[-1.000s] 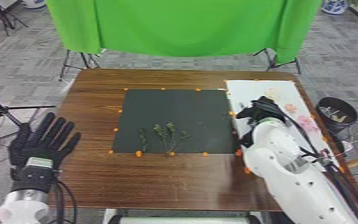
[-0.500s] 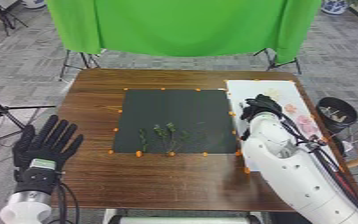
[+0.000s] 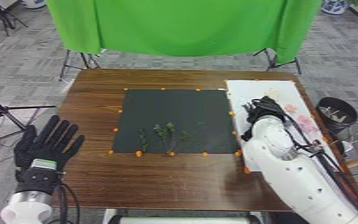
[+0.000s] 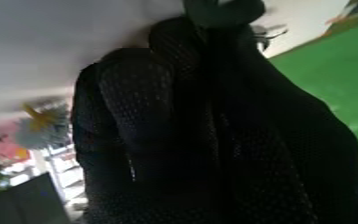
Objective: Arrange flowers
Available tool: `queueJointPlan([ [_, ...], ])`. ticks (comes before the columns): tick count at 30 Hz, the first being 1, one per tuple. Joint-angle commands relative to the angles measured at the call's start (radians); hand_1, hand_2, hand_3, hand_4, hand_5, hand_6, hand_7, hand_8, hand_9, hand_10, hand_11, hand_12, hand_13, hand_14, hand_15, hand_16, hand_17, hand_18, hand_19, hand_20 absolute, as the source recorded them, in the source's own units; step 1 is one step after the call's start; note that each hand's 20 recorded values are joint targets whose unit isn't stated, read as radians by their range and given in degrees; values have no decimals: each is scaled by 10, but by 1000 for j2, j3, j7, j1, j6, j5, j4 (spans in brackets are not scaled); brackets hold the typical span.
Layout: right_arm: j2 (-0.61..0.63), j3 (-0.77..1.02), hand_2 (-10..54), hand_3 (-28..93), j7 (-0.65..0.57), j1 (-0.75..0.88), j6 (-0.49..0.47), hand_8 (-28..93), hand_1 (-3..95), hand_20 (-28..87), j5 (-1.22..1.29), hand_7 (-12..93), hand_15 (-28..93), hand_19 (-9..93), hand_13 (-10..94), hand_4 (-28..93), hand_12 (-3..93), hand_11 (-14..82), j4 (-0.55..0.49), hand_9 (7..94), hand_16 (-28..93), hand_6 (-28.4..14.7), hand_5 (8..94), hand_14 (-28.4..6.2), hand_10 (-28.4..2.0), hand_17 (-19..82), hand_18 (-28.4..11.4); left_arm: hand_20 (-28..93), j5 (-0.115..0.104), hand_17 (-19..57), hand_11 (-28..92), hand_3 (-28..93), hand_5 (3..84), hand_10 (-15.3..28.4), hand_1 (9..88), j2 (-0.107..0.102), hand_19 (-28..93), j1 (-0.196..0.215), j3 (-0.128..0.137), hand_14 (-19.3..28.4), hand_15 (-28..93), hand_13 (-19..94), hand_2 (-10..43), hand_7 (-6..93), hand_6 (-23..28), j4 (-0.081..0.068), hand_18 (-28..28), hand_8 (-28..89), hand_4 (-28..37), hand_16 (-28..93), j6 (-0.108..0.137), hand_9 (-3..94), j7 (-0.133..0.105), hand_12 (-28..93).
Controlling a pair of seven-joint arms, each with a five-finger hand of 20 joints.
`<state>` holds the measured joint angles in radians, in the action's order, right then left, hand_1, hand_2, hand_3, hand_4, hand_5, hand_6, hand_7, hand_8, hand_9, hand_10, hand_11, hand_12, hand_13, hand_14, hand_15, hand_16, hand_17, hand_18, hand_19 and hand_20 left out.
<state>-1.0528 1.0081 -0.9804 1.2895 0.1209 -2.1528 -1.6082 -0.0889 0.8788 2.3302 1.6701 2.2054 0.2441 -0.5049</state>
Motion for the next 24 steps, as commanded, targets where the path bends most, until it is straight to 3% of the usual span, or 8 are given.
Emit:
queueJointPlan([
  [1,43,10,-95,776,-38,104,112,159,581,258,51,480,483,826,888,-239,449,138,-84,891,368,7,738,-24,-86,423,-236,80,-6,-94,192,718,375,159,264,4,376,27,11,162,361,217,131,138,97,9,154,-94,-283,-68,-4,299,-8,110],
  [7,-19,107,-95,764,-89,132,144,169,585,255,197,479,488,826,875,-235,466,145,-258,879,378,-1,733,-37,-95,406,-244,80,-14,-94,193,716,374,159,264,-8,376,41,26,161,362,217,131,137,97,13,154,-94,-283,-68,-9,299,-24,111],
  [13,-67,47,-95,763,-64,119,127,168,587,249,264,486,505,828,860,-234,473,157,-353,869,374,-8,722,-48,-99,394,-248,79,-13,-94,195,716,375,159,264,-24,376,47,46,162,363,217,132,138,97,15,154,-94,-283,-68,-10,301,-38,111],
  [24,-144,-82,-95,761,-56,144,138,159,586,239,199,501,527,833,853,-237,479,174,-343,860,356,-11,708,-56,-100,389,-248,80,-5,-94,195,717,375,160,264,-26,376,22,27,162,364,217,132,137,97,9,154,-94,-283,-68,-3,304,-16,111],
])
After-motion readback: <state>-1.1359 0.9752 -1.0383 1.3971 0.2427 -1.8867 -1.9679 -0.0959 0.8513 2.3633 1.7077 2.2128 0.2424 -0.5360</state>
